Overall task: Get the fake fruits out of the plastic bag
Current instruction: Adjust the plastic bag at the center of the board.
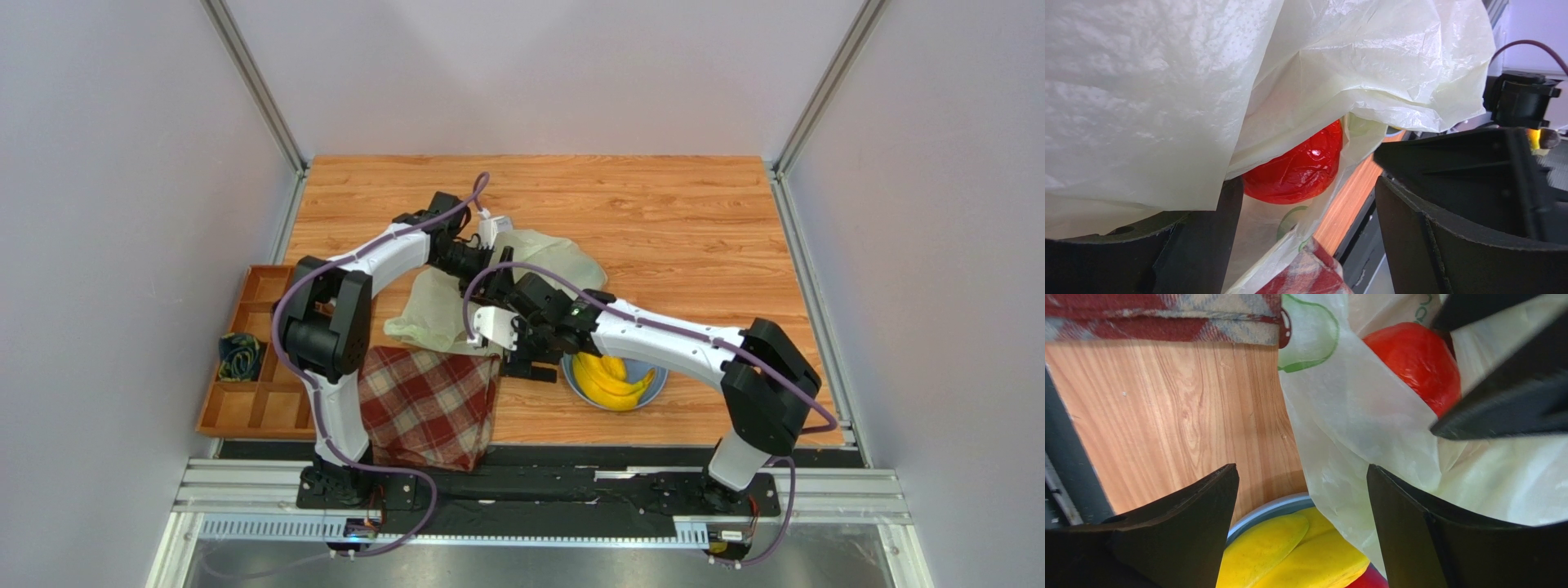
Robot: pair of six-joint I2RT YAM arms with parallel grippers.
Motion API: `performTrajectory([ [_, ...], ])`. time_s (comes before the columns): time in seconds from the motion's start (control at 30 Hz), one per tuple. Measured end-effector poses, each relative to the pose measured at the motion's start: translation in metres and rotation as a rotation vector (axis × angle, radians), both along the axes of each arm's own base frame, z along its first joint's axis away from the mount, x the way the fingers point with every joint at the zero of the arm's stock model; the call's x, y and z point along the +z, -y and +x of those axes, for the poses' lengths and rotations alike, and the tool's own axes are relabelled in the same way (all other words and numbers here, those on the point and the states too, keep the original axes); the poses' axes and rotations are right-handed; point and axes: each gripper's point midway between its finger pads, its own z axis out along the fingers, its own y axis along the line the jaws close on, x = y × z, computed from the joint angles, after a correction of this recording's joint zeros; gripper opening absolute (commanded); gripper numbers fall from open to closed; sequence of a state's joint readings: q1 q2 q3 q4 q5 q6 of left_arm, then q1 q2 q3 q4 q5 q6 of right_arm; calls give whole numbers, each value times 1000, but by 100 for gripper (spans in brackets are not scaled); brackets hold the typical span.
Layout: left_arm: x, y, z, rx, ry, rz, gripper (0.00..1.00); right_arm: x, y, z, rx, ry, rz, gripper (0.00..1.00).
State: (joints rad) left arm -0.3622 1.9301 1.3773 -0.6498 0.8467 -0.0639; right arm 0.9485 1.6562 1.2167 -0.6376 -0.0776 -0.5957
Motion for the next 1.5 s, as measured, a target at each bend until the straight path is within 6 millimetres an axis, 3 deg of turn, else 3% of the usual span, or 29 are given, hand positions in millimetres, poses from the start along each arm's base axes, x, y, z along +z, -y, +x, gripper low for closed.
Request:
performTrajectory([
  [0.07,2,0,0,4,-11,-10,86,-10,-2,-1,44,49,-42,79],
  [0.13,2,1,-1,6,-17,-15,86,-22,-2,1,71,94,-84,68],
  [0.17,2,1,-1,7,-22,-17,86,-27,-2,3,78,109,-104,58],
  [0.2,2,1,-1,7,-25,-17,85,-34,-1,4,83,126,-128,29],
  [0.3,0,1,-2,9,-33,-15,86,-49,3,12,80,157,-185,0],
  [0.43,-3,0,-2,11,-38,-5,88,-57,11,7,76,152,-211,0],
  [0.53,-4,0,-2,10,-35,0,89,-65,19,-9,96,124,-235,9],
  [0.57,-5,0,-2,8,-33,4,89,-68,21,-13,100,115,-244,18],
  [0.6,-7,0,-3,6,-32,10,89,-70,22,-16,101,106,-249,40],
  [0.7,-15,2,-12,-7,-44,32,89,-71,22,-18,93,102,-249,59],
  [0.97,-38,22,-26,-66,-58,107,89,-54,30,-23,84,99,-242,64],
  [1.13,-47,25,-16,-49,-68,131,91,-6,31,-30,91,101,-152,66],
  [1.17,-46,26,-14,-46,-62,130,91,9,29,-32,97,97,-118,71],
  [1.2,-45,27,-11,-42,-57,128,94,22,28,-32,97,102,-83,83],
  [1.27,-44,29,-7,-36,-52,123,97,57,26,-29,80,100,13,94],
  [1.3,-42,31,-5,-31,-51,118,97,72,27,-24,57,108,59,99],
  [1.37,-40,32,-3,-23,-51,113,97,105,37,-6,-33,125,156,99],
  [1.5,-39,38,6,-3,-57,105,98,134,63,32,-247,113,237,98],
])
